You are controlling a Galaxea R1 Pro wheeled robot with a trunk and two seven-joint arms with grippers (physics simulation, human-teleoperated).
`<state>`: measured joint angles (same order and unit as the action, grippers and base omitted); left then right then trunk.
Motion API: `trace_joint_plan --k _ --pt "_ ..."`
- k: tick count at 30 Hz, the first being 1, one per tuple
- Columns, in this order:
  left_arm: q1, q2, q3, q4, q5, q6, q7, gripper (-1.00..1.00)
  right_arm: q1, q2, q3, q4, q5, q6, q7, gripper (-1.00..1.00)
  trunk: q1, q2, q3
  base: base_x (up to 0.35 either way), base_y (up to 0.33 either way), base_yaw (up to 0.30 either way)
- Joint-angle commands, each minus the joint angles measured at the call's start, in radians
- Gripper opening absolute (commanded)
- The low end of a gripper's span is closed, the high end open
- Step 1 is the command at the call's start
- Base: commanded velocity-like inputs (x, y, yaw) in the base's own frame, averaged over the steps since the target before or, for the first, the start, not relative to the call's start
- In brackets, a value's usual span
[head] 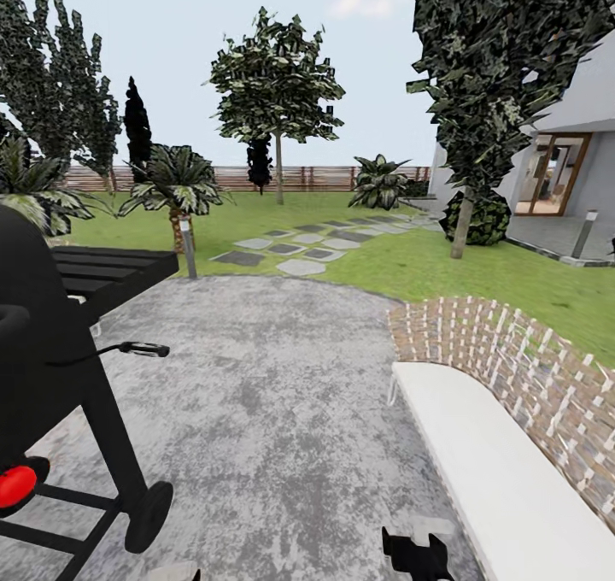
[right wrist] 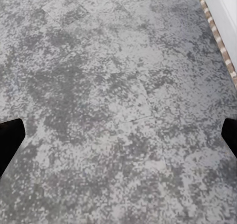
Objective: In the garden, pick up the pesticide atomizer on the floor and spray pesticide onto both trees until each tree trunk is fully covered.
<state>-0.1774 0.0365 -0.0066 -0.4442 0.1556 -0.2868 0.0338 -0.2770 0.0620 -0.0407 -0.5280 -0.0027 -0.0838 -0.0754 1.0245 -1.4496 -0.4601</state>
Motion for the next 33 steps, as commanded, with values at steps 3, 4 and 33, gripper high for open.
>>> trace_joint_plan --k 3,4,33 --pt "-0.001 0.0 -0.003 0.0 0.007 -0.003 0.001 1.0 -0.001 0.001 -0.004 0.0 0.0 -0.004 0.0 1.0 0.001 0.0 -0.001 0.333 0.0 -0.002" --pt "-0.001 0.0 -0.003 0.001 0.007 -0.003 0.001 1.0 -0.001 0.001 -0.004 0.0 0.0 -0.004 0.0 1.0 0.001 0.0 -0.001 0.333 0.0 -0.001" --pt "-0.001 -0.001 -0.003 -0.001 0.008 -0.003 0.001 1.0 -0.001 0.001 -0.003 0.002 0.0 -0.003 0.001 1.0 0.001 0.0 -0.001 0.334 0.0 -0.021"
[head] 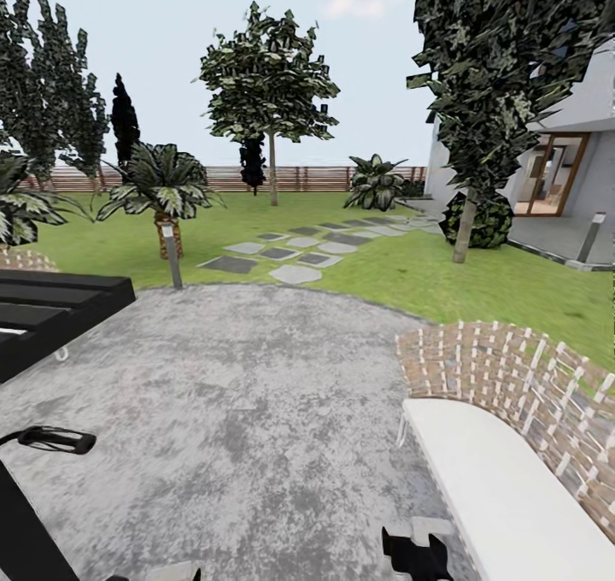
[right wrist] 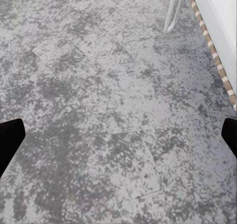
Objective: In the garden, pick up the pesticide atomizer on the floor and spray pesticide onto both trees until each tree trunk is fully covered.
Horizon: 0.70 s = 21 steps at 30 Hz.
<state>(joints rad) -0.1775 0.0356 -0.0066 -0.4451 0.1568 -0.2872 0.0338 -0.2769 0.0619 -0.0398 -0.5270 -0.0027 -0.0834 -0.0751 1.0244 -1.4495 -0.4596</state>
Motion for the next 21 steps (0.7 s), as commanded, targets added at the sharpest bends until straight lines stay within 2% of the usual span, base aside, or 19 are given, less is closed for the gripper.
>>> trace_joint_plan --k 1,7,21 --pt "0.0 0.0 -0.003 0.0 0.007 -0.003 0.001 1.0 -0.001 0.001 -0.004 0.001 0.0 -0.004 0.0 1.0 0.001 0.0 -0.001 0.334 0.0 -0.123" --pt "0.0 0.0 -0.002 0.0 0.007 -0.003 0.001 1.0 -0.001 0.001 -0.003 0.001 0.0 -0.003 0.0 1.0 0.001 0.0 0.0 0.334 0.0 -0.067" --pt "0.0 0.0 -0.003 0.0 0.007 -0.004 0.001 1.0 -0.001 0.001 -0.003 0.001 0.0 -0.003 -0.001 1.0 0.001 0.0 0.001 0.334 0.0 -0.004"
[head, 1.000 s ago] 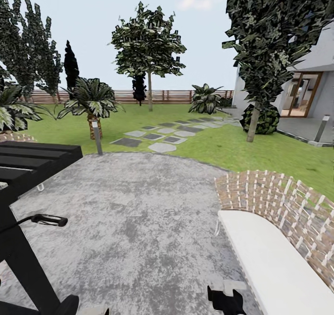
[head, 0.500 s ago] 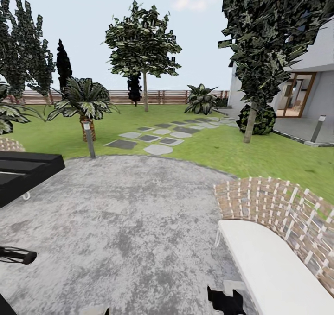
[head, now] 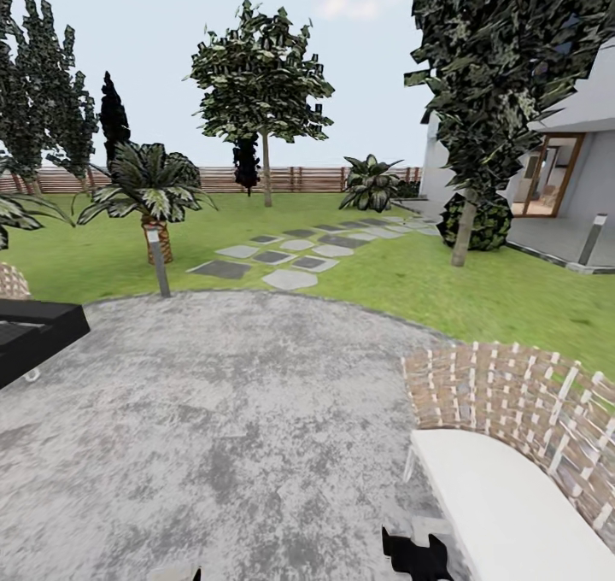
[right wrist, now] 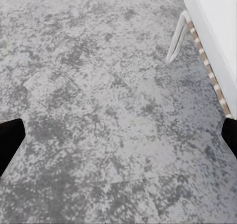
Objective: In the garden, pick up the pesticide atomizer on the floor and spray pesticide onto both trees until each tree trunk is fully covered.
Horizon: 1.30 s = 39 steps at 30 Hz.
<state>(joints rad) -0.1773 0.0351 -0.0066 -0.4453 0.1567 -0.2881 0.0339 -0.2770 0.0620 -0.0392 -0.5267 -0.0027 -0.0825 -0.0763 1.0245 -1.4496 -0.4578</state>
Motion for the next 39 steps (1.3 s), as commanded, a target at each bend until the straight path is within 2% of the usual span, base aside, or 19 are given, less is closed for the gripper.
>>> trace_joint_plan --k 1,39 --pt "-0.001 0.0 -0.003 0.001 0.007 -0.003 0.001 1.0 -0.001 0.001 -0.004 0.001 0.0 -0.004 0.0 1.0 0.001 0.0 -0.001 0.333 0.0 0.054" --pt "-0.001 0.0 -0.003 0.0 0.007 -0.003 0.001 1.0 -0.001 0.002 -0.004 0.002 0.0 -0.003 -0.002 1.0 0.001 0.0 -0.001 0.334 0.0 0.032"
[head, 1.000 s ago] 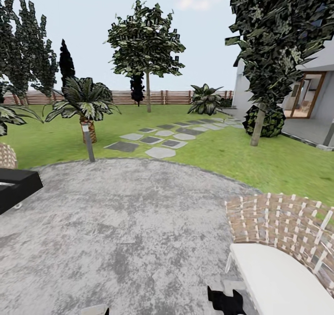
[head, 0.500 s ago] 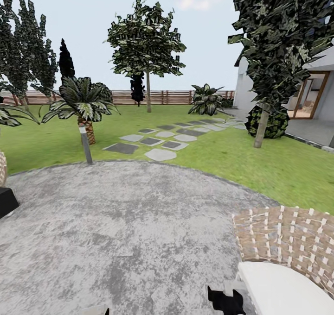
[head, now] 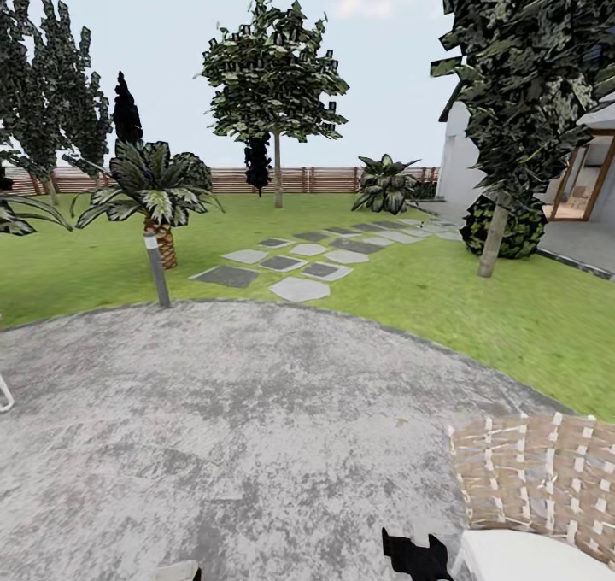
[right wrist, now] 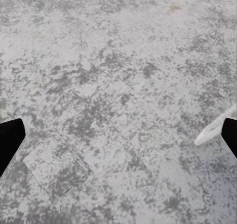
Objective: In the garden, pick up the pesticide atomizer on the floor and spray pesticide onto both trees until each tree trunk is fully covered.
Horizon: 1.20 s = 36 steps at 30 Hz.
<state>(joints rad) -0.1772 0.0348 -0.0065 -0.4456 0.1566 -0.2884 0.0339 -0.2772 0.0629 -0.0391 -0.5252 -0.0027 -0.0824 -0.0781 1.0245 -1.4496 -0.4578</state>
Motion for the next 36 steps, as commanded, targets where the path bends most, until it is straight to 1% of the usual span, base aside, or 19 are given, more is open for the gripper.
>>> trace_joint_plan --k 1,36 --pt "-0.001 0.0 -0.003 0.001 0.007 -0.003 0.001 1.0 0.0 0.001 -0.004 0.0 0.0 -0.004 0.0 1.0 0.001 0.0 -0.001 0.333 0.0 0.108" --pt "-0.001 0.0 -0.003 -0.002 0.007 -0.003 0.001 1.0 0.0 0.0 -0.004 0.0 0.0 -0.003 0.001 1.0 0.001 0.0 -0.001 0.334 0.0 0.007"
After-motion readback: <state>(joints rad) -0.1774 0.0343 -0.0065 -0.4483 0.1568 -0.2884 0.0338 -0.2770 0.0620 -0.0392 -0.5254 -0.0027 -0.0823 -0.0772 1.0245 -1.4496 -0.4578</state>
